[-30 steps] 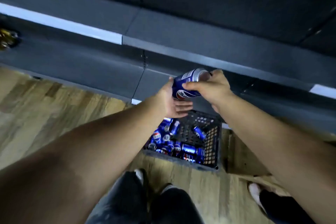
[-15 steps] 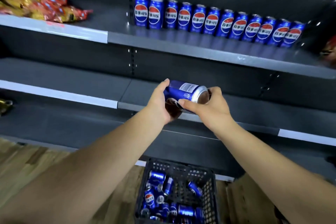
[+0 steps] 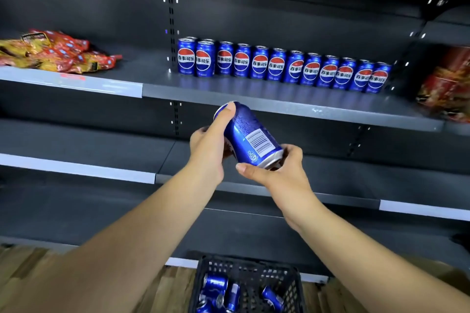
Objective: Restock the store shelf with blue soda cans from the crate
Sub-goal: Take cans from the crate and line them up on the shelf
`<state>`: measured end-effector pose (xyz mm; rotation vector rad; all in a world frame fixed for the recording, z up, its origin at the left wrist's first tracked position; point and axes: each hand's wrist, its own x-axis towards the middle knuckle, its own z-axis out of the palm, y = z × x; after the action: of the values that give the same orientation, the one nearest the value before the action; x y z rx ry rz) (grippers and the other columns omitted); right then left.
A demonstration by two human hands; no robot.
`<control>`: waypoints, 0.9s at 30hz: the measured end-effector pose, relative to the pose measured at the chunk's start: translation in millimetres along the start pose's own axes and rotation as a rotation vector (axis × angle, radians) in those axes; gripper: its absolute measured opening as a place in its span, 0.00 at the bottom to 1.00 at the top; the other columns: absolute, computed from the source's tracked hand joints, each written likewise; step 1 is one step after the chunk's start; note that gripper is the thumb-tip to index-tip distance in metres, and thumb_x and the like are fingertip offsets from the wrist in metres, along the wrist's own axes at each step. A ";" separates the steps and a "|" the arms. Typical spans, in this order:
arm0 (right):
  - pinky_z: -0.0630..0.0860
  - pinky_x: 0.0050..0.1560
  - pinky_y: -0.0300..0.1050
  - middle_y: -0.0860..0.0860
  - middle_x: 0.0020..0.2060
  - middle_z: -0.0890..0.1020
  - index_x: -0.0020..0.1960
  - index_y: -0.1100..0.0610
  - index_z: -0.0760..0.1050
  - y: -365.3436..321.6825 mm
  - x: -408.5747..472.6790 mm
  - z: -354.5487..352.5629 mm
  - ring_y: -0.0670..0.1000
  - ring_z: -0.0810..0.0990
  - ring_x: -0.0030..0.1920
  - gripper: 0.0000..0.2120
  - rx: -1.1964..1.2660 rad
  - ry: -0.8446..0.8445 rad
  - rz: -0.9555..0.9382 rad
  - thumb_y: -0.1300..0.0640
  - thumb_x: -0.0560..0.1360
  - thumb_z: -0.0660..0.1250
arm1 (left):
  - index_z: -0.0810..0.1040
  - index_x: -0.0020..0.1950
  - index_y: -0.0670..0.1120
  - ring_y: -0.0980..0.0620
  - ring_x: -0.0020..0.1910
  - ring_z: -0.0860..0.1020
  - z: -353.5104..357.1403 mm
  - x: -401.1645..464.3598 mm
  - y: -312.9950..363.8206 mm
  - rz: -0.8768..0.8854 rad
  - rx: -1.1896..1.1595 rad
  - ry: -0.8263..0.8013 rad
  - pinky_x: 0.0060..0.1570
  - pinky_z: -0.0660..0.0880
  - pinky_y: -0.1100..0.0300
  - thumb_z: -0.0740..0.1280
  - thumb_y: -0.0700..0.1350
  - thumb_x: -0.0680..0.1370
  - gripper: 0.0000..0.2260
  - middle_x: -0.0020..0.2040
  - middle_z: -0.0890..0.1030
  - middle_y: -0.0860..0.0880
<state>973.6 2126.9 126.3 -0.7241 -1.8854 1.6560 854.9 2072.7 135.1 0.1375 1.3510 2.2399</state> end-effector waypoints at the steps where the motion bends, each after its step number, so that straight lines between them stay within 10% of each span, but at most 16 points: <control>1: 0.71 0.41 0.31 0.44 0.50 0.76 0.59 0.52 0.60 -1.1 -1.2 -0.2 0.39 0.76 0.44 0.33 0.019 -0.017 0.000 0.59 0.64 0.78 | 0.76 0.54 0.40 0.49 0.40 0.81 0.3 -3.1 2.7 0.023 0.020 -0.010 0.40 0.78 0.58 0.73 0.52 0.70 0.21 0.44 0.82 0.46; 6: 0.74 0.62 0.52 0.48 0.49 0.82 0.55 0.51 0.65 -6.1 -3.3 -3.4 0.50 0.81 0.51 0.38 0.147 -0.167 0.009 0.53 0.50 0.80 | 0.77 0.54 0.37 0.49 0.43 0.80 -3.6 -12.9 17.8 0.107 0.110 -0.062 0.43 0.77 0.57 0.72 0.53 0.70 0.22 0.45 0.82 0.45; 12: 0.80 0.43 0.46 0.49 0.43 0.84 0.54 0.56 0.67 -15.6 -3.6 -1.2 0.49 0.83 0.40 0.34 0.509 -0.344 0.073 0.59 0.52 0.77 | 0.77 0.59 0.39 0.46 0.47 0.82 -6.2 -20.1 28.6 0.110 0.065 -0.097 0.47 0.79 0.55 0.74 0.56 0.64 0.30 0.51 0.83 0.43; 15: 0.80 0.52 0.53 0.56 0.51 0.83 0.57 0.59 0.71 -18.5 2.6 -2.3 0.56 0.82 0.48 0.44 0.646 -0.433 0.196 0.53 0.44 0.84 | 0.77 0.59 0.41 0.44 0.47 0.83 -6.0 -23.1 34.6 -0.024 0.021 -0.204 0.48 0.80 0.49 0.74 0.58 0.60 0.33 0.51 0.83 0.42; 20: 0.76 0.55 0.56 0.59 0.56 0.81 0.50 0.56 0.83 -16.3 6.2 -2.6 0.61 0.82 0.52 0.29 0.760 -0.600 0.298 0.50 0.50 0.83 | 0.78 0.51 0.43 0.47 0.32 0.82 0.9 -29.8 37.4 -0.128 -0.048 -0.347 0.34 0.79 0.56 0.68 0.60 0.68 0.23 0.39 0.83 0.43; 27: 0.80 0.51 0.52 0.60 0.51 0.83 0.48 0.60 0.84 -17.3 4.1 -17.0 0.57 0.84 0.48 0.32 0.672 -0.593 0.249 0.50 0.46 0.85 | 0.79 0.58 0.43 0.44 0.43 0.82 0.9 -30.2 29.3 -0.092 0.061 -0.333 0.46 0.78 0.50 0.74 0.65 0.59 0.36 0.50 0.83 0.41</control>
<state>981.5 2140.0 145.6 -0.1923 -1.4241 2.6846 870.2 2048.2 165.7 0.4398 1.2177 1.9936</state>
